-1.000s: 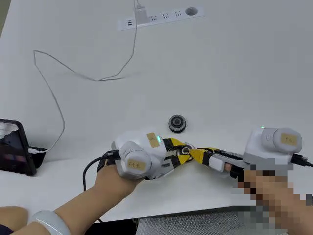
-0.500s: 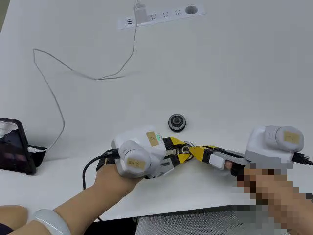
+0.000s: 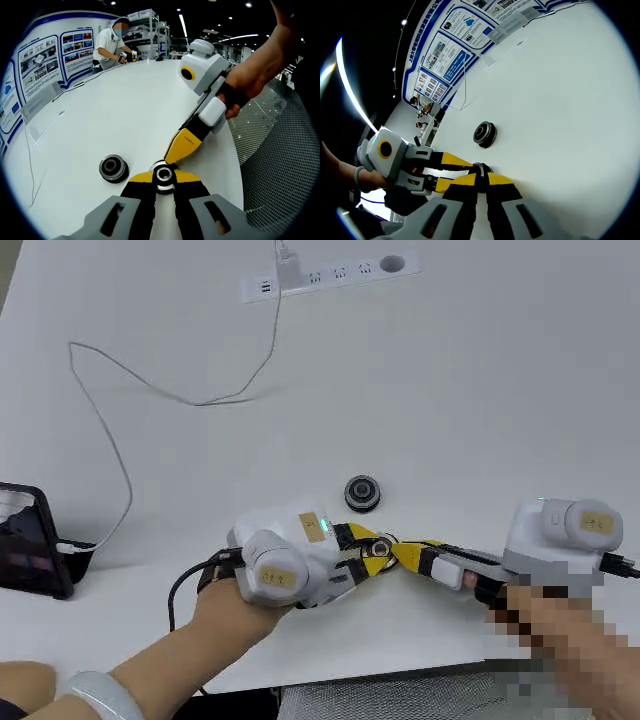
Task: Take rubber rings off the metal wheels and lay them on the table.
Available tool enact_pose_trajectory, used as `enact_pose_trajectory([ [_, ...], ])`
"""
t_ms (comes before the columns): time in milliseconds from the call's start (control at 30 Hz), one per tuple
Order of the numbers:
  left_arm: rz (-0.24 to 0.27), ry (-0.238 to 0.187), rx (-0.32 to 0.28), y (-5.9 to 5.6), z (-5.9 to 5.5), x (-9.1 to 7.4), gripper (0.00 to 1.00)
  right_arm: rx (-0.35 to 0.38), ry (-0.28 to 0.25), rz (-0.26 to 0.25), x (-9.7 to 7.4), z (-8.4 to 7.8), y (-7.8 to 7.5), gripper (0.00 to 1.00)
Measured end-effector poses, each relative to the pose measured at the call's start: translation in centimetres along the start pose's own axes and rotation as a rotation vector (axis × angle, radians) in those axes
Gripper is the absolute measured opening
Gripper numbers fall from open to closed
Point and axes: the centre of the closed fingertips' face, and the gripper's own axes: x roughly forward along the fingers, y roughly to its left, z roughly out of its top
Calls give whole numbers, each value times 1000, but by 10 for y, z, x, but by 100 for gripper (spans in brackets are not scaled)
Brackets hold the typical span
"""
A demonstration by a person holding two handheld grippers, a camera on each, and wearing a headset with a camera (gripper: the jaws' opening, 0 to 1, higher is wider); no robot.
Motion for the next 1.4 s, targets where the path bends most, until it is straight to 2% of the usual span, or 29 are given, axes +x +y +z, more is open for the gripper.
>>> enact_pose_trajectory([
  [667,1,0,-1,0,0,1,13,-37,9,-14,2,1,-8,3],
  [1400,0,-1,-2,0,-1,1,13,-47,13,-13,3,2,-5,2],
])
